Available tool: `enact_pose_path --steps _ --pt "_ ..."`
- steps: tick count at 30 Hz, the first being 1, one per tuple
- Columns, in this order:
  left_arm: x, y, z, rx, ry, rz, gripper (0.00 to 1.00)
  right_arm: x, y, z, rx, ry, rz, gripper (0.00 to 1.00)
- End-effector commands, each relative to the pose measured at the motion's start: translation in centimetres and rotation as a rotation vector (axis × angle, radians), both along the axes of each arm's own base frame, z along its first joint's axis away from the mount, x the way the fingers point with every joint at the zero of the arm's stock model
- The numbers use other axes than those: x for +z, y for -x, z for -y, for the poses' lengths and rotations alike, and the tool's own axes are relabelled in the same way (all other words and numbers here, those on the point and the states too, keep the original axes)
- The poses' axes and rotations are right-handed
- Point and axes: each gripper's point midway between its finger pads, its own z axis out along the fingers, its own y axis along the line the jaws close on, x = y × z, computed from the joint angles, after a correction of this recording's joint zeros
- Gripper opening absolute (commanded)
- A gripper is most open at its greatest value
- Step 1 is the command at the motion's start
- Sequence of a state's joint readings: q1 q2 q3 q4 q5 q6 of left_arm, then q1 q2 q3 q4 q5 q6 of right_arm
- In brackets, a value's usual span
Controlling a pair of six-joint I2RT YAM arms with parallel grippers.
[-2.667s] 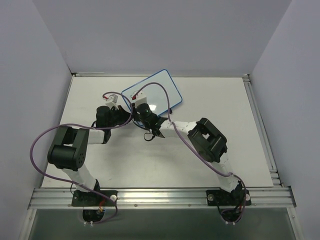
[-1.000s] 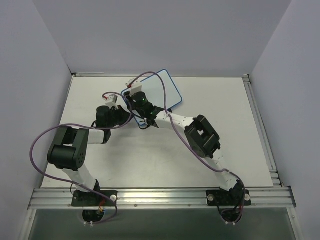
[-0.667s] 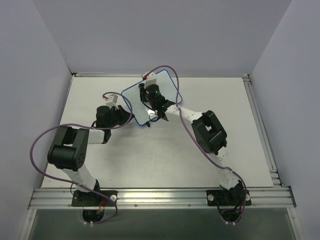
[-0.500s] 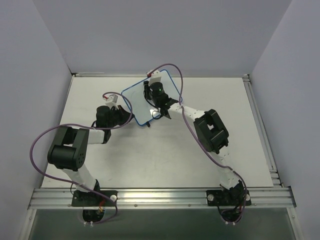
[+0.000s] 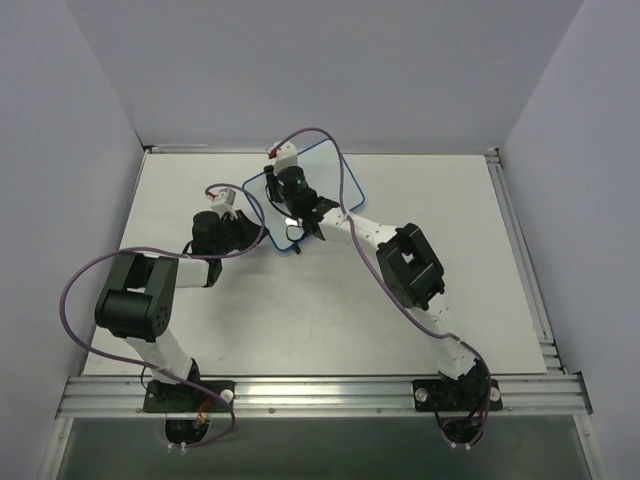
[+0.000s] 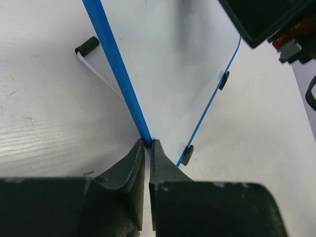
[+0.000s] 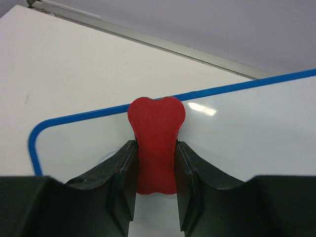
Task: Erase the whiteboard
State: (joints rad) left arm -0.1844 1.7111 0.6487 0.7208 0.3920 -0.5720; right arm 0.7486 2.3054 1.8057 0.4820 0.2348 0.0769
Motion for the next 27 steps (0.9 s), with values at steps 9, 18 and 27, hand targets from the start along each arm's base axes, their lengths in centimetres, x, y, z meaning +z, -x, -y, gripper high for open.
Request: enact_pose_path --steps 9,18,27 --pt "1.3 0.1 1.2 -0.061 -0.004 0.048 0.02 -1.1 3.9 -6.3 0.174 0.028 -0.012 0.08" --pt "1.1 0.1 1.2 -0.062 -0.006 0.043 0.02 -0.6 -0.1 -2.9 0.034 -0.020 -0.006 0.08" --pt "1.2 0.1 1.2 -0.062 -0.004 0.045 0.02 0.4 -3.4 -1.1 -0.053 -0.026 0.028 0.07"
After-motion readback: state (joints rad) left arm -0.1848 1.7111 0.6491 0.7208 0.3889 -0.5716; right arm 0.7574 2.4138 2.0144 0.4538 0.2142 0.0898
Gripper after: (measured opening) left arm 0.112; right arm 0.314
